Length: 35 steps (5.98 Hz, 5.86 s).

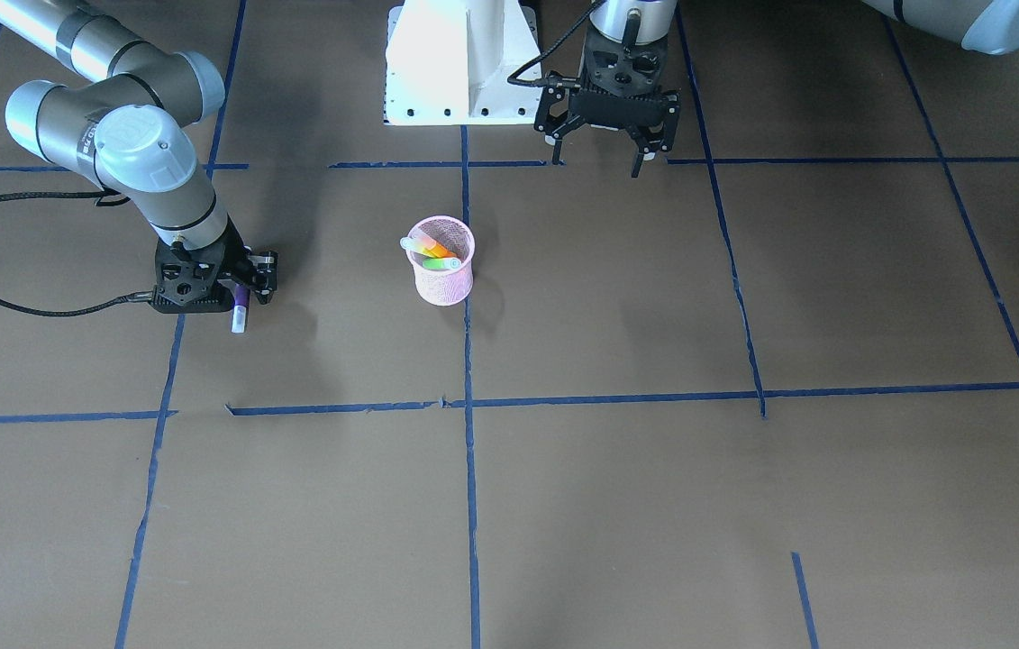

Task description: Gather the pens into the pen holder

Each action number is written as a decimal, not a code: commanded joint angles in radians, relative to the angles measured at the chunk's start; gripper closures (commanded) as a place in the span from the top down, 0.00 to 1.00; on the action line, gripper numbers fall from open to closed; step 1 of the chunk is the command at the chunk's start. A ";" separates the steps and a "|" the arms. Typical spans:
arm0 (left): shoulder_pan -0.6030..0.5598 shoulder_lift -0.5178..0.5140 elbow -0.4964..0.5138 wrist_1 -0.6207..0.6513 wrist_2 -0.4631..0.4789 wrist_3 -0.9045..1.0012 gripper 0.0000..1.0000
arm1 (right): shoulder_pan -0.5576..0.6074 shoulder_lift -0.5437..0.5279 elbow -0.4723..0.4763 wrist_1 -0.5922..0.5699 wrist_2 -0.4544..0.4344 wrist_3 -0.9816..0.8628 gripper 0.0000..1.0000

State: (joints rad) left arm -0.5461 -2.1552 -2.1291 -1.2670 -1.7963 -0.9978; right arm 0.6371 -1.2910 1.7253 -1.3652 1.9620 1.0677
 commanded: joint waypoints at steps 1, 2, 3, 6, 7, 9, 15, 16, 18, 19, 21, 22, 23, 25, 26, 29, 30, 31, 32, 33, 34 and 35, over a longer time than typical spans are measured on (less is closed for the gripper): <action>0.000 0.000 0.000 0.000 0.000 0.001 1.00 | -0.007 0.001 -0.004 0.000 0.000 0.000 0.62; 0.000 0.000 0.000 0.000 0.000 -0.001 1.00 | -0.005 0.004 -0.003 0.000 0.001 0.000 0.31; 0.000 0.000 0.000 0.000 0.000 -0.001 1.00 | -0.005 0.004 -0.003 0.000 0.003 0.000 0.08; 0.002 0.000 -0.002 0.000 0.000 -0.001 1.00 | -0.004 0.018 0.086 -0.002 -0.021 0.015 0.00; 0.003 0.002 0.000 0.000 0.000 -0.001 1.00 | -0.002 0.013 0.174 -0.005 -0.142 0.017 0.00; 0.003 0.024 0.001 -0.003 -0.002 0.001 1.00 | -0.010 0.041 0.282 -0.003 -0.308 0.184 0.00; 0.002 0.026 0.066 -0.046 -0.003 -0.001 1.00 | -0.371 0.222 0.244 -0.015 -1.089 0.509 0.00; -0.012 0.029 0.110 -0.076 -0.046 -0.007 1.00 | -0.402 0.225 0.243 -0.014 -1.130 0.509 0.00; -0.066 0.032 0.135 -0.078 -0.141 -0.011 1.00 | -0.451 0.228 0.205 -0.014 -1.213 0.509 0.00; -0.066 0.032 0.135 -0.078 -0.141 -0.010 1.00 | -0.462 0.231 0.171 -0.009 -1.242 0.511 0.00; -0.066 0.032 0.135 -0.078 -0.141 -0.012 1.00 | -0.477 0.255 0.113 -0.002 -1.256 0.515 0.00; -0.066 0.032 0.135 -0.078 -0.141 -0.013 1.00 | -0.499 0.254 0.111 -0.003 -1.281 0.515 0.00; -0.066 0.032 0.135 -0.078 -0.141 -0.012 1.00 | -0.507 0.256 0.105 -0.003 -1.287 0.515 0.01; -0.066 0.032 0.135 -0.078 -0.141 -0.013 1.00 | -0.508 0.269 0.103 -0.003 -1.284 0.563 0.99; -0.066 0.032 0.135 -0.078 -0.141 -0.013 1.00 | -0.507 0.288 0.105 -0.008 -1.276 0.563 1.00; -0.066 0.034 0.135 -0.080 -0.141 -0.013 1.00 | -0.429 0.338 0.134 -0.064 -1.060 0.551 1.00; -0.066 0.032 0.133 -0.080 -0.141 -0.013 1.00 | -0.357 0.355 0.182 -0.171 -0.866 0.496 1.00; -0.066 0.034 0.132 -0.080 -0.141 -0.013 1.00 | -0.291 0.358 0.221 -0.248 -0.691 0.433 1.00; -0.066 0.034 0.129 -0.078 -0.143 -0.012 1.00 | -0.213 0.358 0.221 -0.346 -0.472 0.361 1.00; -0.071 0.035 0.124 -0.075 -0.143 -0.007 1.00 | -0.112 0.357 0.221 -0.420 -0.258 0.215 1.00; -0.095 0.037 0.121 -0.072 -0.146 0.002 1.00 | 0.032 0.331 0.220 -0.449 -0.016 0.019 1.00; -0.121 0.073 0.118 -0.077 -0.162 0.040 1.00 | 0.149 0.300 0.223 -0.493 0.146 -0.146 1.00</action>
State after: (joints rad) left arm -0.6431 -2.1072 -2.0078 -1.3416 -1.9466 -0.9860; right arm 0.6619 -0.9631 1.9463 -1.8140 1.9183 1.0942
